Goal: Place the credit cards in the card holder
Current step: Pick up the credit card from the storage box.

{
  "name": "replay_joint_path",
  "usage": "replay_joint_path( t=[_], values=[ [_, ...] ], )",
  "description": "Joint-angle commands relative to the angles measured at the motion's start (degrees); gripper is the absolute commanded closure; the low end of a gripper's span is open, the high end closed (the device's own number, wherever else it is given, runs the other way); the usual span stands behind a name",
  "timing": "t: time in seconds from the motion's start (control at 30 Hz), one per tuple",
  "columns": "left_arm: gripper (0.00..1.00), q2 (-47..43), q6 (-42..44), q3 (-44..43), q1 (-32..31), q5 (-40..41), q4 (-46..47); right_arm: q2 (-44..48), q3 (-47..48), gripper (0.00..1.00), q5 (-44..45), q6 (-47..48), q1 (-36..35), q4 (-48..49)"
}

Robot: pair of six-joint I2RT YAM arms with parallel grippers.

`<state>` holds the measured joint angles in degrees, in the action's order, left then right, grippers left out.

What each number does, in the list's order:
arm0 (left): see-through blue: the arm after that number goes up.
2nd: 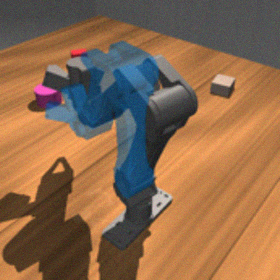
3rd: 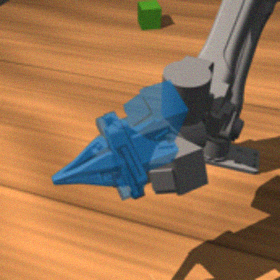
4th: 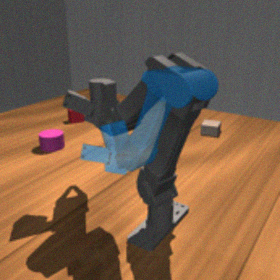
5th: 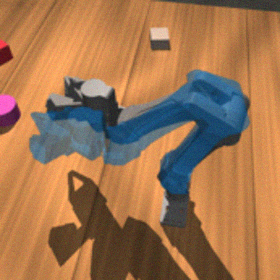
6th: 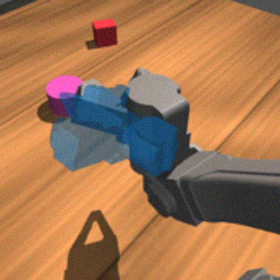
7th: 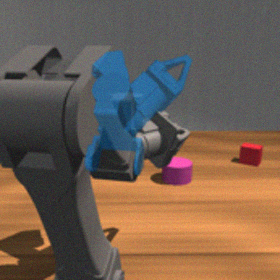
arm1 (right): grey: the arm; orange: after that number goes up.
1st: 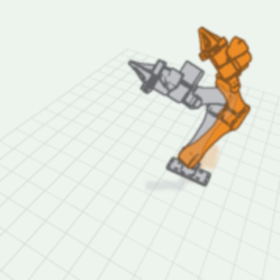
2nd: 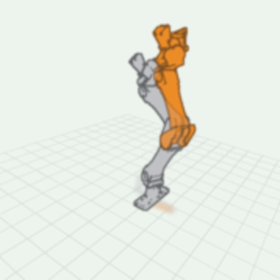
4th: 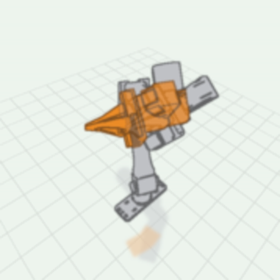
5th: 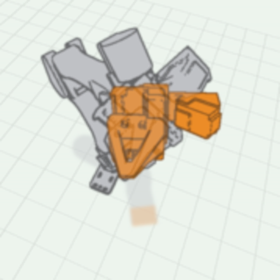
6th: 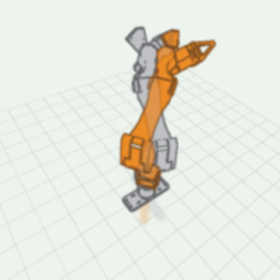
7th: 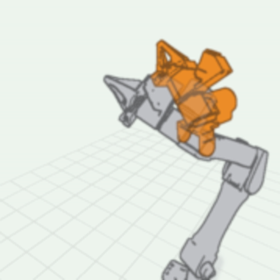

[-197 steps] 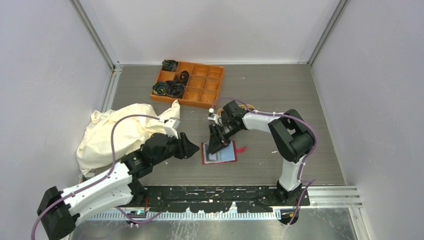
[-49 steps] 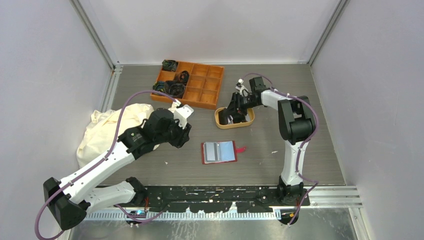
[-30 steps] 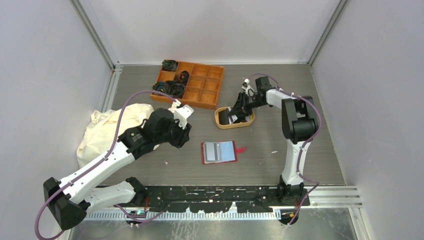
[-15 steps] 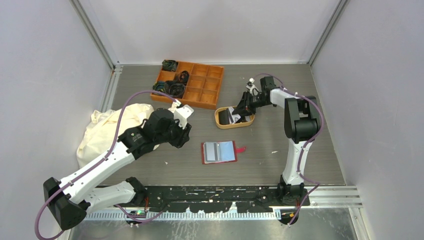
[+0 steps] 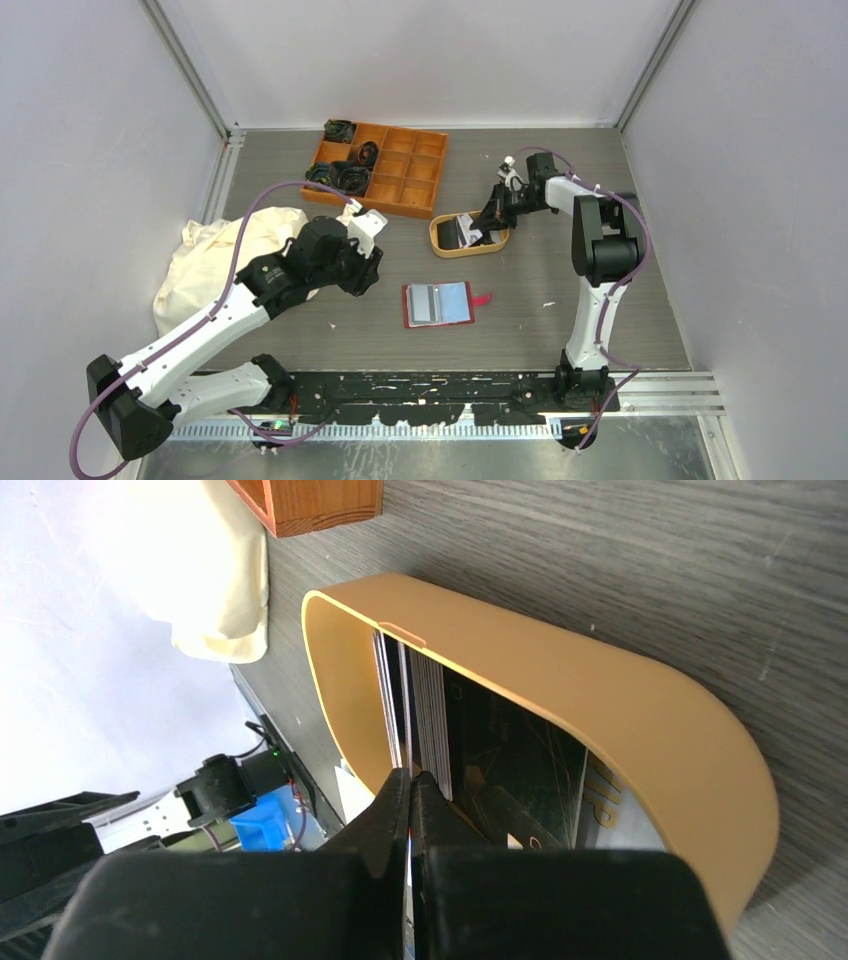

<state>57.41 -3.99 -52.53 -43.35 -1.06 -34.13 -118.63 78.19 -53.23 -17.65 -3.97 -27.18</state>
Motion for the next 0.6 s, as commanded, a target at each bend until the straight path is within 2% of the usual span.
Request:
replay_joint_path(
  t=[0.0, 0.23, 0.33, 0.47, 0.57],
  values=[
    [0.59, -0.4, 0.6, 0.0, 0.4, 0.2, 1.2, 6.8, 0.5, 0.99, 2.0, 3.7, 1.8, -2.4],
    [0.57, -0.9, 0.1, -0.2, 1.3, -3.1, 1.7, 14.3, -0.3, 0.99, 1.2, 10.0, 5.8, -6.3],
    [0.54, -1.4, -0.1, -0.3, 2.2, -6.7, 2.4, 18.8, -1.9, 0.99, -3.8, 11.2, 6.0, -6.0],
    [0.43, -3.4, -5.0, 1.1, 3.4, -13.7, 7.7, 27.0, -8.2, 0.99, -9.2, 5.7, 6.0, 2.1],
    [0.36, -6.4, -16.0, 8.7, 3.4, -21.5, 23.4, 33.1, -16.9, 0.99, -14.8, -6.3, 5.8, 17.3]
  ],
)
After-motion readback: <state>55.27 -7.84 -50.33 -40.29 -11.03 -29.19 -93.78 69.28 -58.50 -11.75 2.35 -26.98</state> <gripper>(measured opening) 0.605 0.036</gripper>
